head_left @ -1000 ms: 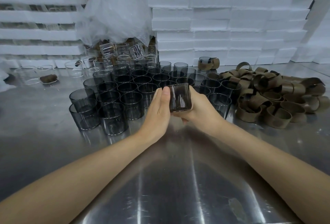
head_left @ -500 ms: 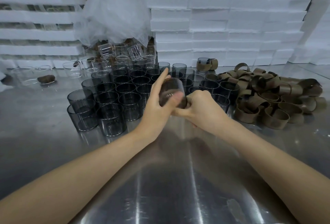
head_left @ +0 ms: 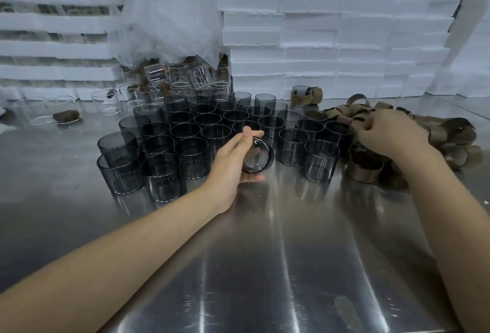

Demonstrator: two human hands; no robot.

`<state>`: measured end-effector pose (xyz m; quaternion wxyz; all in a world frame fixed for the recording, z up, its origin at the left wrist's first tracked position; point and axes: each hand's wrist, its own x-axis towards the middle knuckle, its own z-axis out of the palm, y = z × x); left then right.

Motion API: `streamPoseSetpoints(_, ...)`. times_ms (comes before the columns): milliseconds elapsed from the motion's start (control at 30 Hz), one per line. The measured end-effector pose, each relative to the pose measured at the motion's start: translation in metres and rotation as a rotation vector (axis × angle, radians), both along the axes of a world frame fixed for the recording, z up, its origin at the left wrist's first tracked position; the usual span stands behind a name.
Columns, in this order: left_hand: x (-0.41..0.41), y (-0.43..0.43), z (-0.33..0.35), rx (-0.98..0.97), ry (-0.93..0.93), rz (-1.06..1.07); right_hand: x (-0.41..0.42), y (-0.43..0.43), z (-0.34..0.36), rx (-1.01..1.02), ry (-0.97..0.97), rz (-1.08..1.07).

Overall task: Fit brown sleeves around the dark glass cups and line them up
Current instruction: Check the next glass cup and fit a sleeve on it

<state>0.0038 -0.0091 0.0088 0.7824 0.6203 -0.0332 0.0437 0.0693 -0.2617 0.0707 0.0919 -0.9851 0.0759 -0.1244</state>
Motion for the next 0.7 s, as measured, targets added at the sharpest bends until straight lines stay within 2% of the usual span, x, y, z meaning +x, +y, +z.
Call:
streamPoseSetpoints(100, 0.002, -0.002, -0.003, -0.07, 0.001, -0.013, 0.003, -0.001, -0.008, 0.026, 0.118, 0.0)
streamPoseSetpoints(233, 0.002, 0.0, -0.004, -0.158, -0.027, -0.045, 0.006, -0.003, -0.013, 0.083, 0.047, 0.016)
streamPoseSetpoints(367, 0.002, 0.001, -0.004, -0.203, 0.0, -0.123, 0.008, -0.008, -0.012, 0.194, -0.124, 0.108)
streamPoseSetpoints(533, 0.006, 0.003, -0.006, -0.289, 0.014, -0.177, 0.012, -0.014, -0.008, 0.302, -0.425, 0.113)
streamPoseSetpoints(700, 0.009, 0.004, -0.009, -0.26, 0.005, -0.191, 0.007, -0.011, -0.004, 0.347, -0.7, 0.168)
